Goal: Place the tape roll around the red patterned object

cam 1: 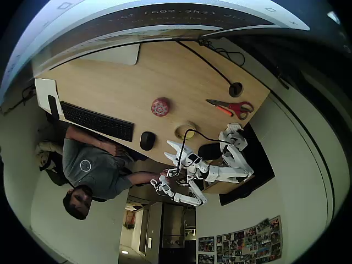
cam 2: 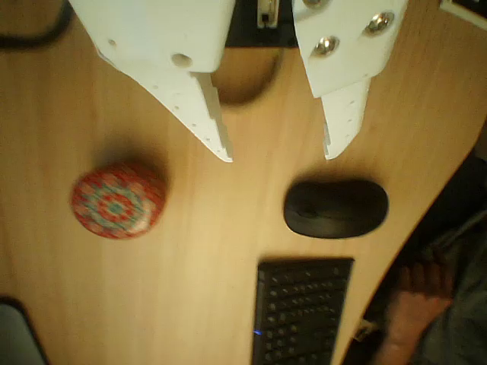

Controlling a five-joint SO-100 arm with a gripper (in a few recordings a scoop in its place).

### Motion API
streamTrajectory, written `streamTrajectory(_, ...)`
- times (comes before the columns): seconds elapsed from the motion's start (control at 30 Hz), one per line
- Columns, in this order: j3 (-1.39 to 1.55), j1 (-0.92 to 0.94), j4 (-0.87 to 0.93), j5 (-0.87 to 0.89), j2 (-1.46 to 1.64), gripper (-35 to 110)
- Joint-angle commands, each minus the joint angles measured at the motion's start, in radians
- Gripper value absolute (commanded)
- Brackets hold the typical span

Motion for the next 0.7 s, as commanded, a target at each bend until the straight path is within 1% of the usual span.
streamTrajectory(0.0,-0.023,-0.038,-0.080,-0.038,-0.060,31)
streamTrajectory(0.07,-0.035,-0.038,-0.084,-0.040,-0.098,31)
streamTrajectory(0.2,-0.031,-0.028,0.009,0.028,-0.107,32)
streamTrajectory(0.3,-0.002,-0.028,0.092,0.063,-0.037,32)
streamTrajectory(0.43,0.074,0.003,0.135,0.072,0.104,31)
streamTrajectory(0.57,0.115,0.061,0.192,0.046,0.232,30)
streamTrajectory(0.67,0.126,0.112,0.252,0.018,0.264,29)
